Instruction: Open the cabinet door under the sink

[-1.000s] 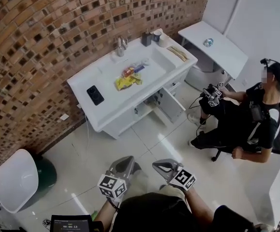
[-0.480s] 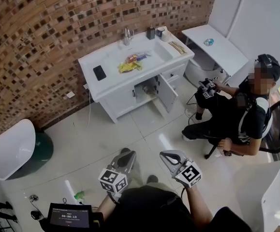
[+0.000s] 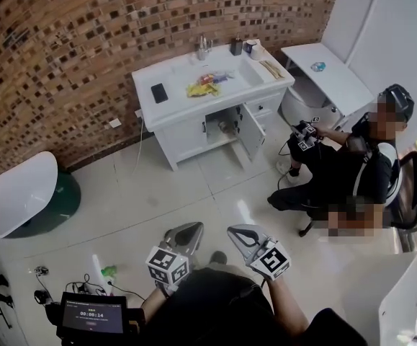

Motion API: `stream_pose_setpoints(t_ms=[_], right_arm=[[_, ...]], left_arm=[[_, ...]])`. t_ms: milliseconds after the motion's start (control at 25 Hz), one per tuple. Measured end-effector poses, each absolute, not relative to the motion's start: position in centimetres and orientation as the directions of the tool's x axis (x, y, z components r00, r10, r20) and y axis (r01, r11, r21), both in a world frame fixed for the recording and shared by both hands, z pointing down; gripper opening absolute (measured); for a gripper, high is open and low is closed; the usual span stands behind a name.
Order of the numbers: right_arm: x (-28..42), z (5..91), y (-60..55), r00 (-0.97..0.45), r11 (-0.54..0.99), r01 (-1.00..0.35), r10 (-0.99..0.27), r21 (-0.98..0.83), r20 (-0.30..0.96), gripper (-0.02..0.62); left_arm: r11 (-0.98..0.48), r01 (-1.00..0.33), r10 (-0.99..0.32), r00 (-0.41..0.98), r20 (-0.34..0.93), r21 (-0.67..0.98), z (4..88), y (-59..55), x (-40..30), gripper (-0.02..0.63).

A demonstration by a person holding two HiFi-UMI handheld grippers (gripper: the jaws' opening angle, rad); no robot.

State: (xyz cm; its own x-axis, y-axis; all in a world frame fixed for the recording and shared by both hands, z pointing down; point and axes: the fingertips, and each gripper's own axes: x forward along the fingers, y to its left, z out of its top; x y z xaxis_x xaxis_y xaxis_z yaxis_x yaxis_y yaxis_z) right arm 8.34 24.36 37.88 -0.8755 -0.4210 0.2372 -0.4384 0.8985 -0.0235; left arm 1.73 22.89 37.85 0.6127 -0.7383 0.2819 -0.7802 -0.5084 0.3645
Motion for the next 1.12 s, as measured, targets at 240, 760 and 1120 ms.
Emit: stream_pose_setpoints(t_ms=[240,760,1120], right_arm=[[12.0,38.5,25.2,-0.837,0.853,-0.52,-0.498,-0.045,0.228,-0.009],[8.7,38.1,26.4,-0.84,0.859,-0.51,-0.488,-0.041,0.236,-0.009],[7.7,38.6,26.3,-0.847,0.873,-0.487,-0.467,-0.018,0.255,-0.009]], left_arm=[[-0.536,-0.774,-0.727,0.627,0.282,0.338,37.5,24.8,3.2,0.015],[-0.541,-0.757,-0.725,0.64,0.254,0.366,38.1,25.7,3.5,0.015],[-0.533,-0.763,-0.734,0.632,0.249,0.365,38.5,25.3,2.5,0.015]])
